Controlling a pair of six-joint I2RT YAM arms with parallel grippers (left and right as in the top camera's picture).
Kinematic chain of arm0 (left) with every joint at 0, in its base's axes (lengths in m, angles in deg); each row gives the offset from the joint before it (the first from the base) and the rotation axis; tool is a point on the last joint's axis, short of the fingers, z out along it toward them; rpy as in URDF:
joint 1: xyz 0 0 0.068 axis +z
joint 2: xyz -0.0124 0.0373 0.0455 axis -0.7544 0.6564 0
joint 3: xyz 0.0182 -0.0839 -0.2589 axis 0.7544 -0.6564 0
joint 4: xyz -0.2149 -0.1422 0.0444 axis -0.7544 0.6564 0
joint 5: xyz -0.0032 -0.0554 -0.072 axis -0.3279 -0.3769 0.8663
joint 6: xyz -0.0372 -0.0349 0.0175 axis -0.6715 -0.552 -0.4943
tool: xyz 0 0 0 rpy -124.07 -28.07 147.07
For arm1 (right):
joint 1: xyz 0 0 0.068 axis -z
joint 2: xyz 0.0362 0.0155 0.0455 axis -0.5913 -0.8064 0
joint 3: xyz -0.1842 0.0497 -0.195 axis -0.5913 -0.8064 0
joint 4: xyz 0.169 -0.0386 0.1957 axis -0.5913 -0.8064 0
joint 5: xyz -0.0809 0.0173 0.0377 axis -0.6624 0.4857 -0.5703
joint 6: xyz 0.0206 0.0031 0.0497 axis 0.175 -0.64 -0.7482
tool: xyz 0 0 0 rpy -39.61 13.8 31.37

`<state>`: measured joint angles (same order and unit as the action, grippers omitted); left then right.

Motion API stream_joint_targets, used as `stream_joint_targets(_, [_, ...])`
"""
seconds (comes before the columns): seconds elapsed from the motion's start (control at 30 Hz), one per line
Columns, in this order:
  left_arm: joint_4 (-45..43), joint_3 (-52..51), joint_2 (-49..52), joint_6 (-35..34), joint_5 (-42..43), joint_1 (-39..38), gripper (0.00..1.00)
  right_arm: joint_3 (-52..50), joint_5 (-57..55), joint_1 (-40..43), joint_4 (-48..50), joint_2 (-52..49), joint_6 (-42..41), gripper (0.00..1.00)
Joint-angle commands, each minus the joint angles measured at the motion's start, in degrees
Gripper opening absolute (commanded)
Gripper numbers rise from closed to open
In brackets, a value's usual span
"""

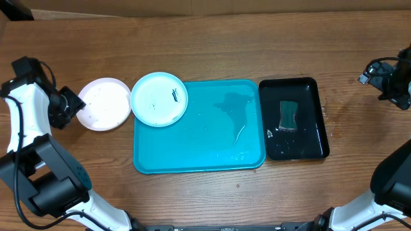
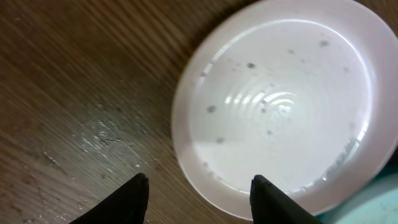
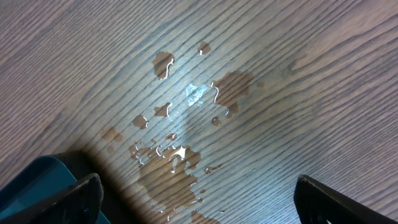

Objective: Clean dirty plates on tray and stack at the side
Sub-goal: 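Release the white plate and raise the left gripper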

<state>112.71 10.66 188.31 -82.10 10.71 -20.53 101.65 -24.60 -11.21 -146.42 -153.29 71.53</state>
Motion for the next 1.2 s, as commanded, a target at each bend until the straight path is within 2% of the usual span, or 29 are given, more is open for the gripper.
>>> stream_joint_targets(0.0, [0.70, 3.74, -0.15, 4.02, 2.10, -4.68, 0.52, 0.20, -0.13, 0.02, 0.13, 0.22, -0.20, 1.00])
stream_joint_targets(0.3, [-2.40, 4.35, -0.13, 9.01, -1.09, -17.27, 0.46, 0.20, -0.13, 0.02, 0.13, 0.22, -0.20, 1.00])
stream_joint_targets(0.53, [-5.20, 3.89, -0.13, 11.17, -3.50, -22.10, 0.27, 0.20, -0.13, 0.02, 0.13, 0.22, -0.20, 1.00])
stream_joint_targets(0.73, [-7.48, 2.58, -0.13, 11.15, -3.45, -22.32, 0.24, 0.20, -0.13, 0.00, 0.13, 0.22, -0.20, 1.00])
stream_joint_targets(1.17, [-15.10, -4.42, -0.13, 11.17, -3.48, -22.51, 0.29, 0.20, -0.13, 0.02, 0.13, 0.22, -0.20, 1.00])
